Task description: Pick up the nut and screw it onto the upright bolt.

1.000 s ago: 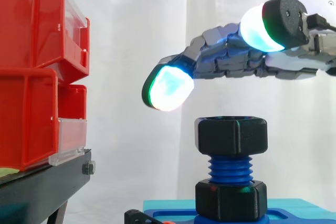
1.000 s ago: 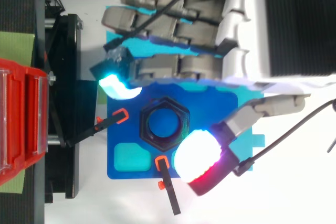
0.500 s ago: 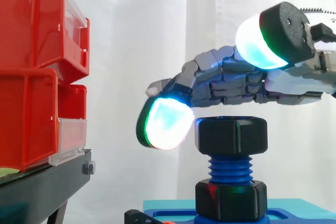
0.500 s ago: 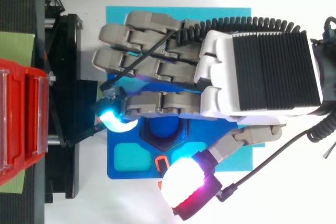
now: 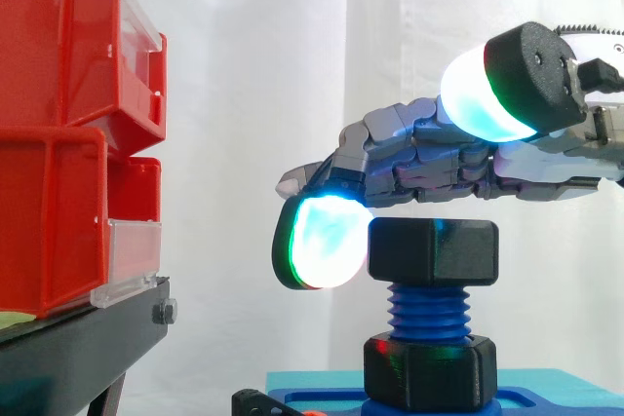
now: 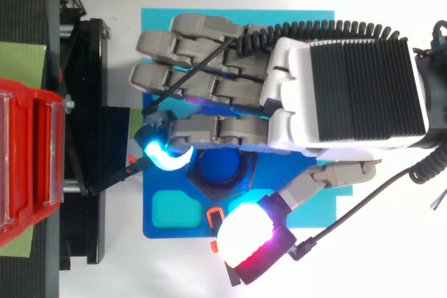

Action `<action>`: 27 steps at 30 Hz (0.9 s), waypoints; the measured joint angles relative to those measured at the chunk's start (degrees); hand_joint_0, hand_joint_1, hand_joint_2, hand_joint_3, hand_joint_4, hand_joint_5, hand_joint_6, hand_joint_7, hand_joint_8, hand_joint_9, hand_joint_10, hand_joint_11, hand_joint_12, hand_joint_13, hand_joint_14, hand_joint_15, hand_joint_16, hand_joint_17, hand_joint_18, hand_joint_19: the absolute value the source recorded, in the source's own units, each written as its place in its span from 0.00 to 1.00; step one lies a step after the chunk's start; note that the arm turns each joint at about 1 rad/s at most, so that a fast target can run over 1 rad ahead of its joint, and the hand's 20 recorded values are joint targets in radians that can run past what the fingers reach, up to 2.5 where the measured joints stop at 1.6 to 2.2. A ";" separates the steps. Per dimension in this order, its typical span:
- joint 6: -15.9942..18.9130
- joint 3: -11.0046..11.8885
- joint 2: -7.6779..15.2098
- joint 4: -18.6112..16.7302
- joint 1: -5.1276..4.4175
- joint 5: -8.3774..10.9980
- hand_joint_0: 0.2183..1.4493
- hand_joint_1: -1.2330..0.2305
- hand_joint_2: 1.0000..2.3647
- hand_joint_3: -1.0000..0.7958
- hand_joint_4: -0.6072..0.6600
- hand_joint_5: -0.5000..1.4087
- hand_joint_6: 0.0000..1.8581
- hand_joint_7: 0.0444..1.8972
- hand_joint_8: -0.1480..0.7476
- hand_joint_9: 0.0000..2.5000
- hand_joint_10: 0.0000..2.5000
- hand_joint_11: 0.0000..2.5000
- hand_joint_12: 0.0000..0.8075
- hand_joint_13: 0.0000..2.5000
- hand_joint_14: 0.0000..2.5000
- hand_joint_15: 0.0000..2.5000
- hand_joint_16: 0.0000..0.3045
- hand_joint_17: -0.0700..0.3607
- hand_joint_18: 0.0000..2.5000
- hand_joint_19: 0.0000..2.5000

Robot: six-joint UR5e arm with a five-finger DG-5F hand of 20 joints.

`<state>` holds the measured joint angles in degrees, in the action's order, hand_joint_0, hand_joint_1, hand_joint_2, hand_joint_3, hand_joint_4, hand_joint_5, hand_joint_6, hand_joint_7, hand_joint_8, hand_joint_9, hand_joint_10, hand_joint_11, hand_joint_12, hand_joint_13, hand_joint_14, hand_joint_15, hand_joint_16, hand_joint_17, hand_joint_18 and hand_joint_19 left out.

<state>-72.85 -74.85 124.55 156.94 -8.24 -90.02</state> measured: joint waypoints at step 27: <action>-0.69 0.02 -0.01 -0.47 2.42 -1.63 0.22 0.64 0.00 0.28 0.68 0.23 0.27 0.68 0.49 0.19 0.00 0.00 0.39 0.09 0.00 0.00 0.12 0.36 0.00 0.00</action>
<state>-73.54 -74.83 124.54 156.47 -5.82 -91.65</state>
